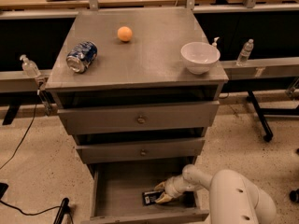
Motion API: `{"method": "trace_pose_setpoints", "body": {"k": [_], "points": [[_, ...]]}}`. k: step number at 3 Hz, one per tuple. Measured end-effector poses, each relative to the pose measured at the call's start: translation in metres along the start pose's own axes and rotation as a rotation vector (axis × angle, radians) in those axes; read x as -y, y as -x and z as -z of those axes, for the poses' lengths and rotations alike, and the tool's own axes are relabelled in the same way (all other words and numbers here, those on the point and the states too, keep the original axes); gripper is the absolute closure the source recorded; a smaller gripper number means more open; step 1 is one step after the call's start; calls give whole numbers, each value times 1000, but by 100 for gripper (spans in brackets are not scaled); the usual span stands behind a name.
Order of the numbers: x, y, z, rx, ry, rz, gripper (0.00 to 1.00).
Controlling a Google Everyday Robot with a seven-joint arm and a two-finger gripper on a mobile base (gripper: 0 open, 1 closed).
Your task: Pick rxbar blueberry from bottom drawer and place on counter
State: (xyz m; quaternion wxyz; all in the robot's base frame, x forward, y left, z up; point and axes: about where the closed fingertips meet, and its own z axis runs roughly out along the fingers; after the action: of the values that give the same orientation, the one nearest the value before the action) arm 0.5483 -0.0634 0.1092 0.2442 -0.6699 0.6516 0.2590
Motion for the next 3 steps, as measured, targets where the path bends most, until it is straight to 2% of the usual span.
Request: {"method": "trace_pose_setpoints", "body": {"k": [1, 2, 3], "points": [[5, 23, 14, 116, -20, 40, 100], [4, 66, 51, 254, -68, 134, 100], [9, 98, 102, 278, -129, 196, 100]]}}
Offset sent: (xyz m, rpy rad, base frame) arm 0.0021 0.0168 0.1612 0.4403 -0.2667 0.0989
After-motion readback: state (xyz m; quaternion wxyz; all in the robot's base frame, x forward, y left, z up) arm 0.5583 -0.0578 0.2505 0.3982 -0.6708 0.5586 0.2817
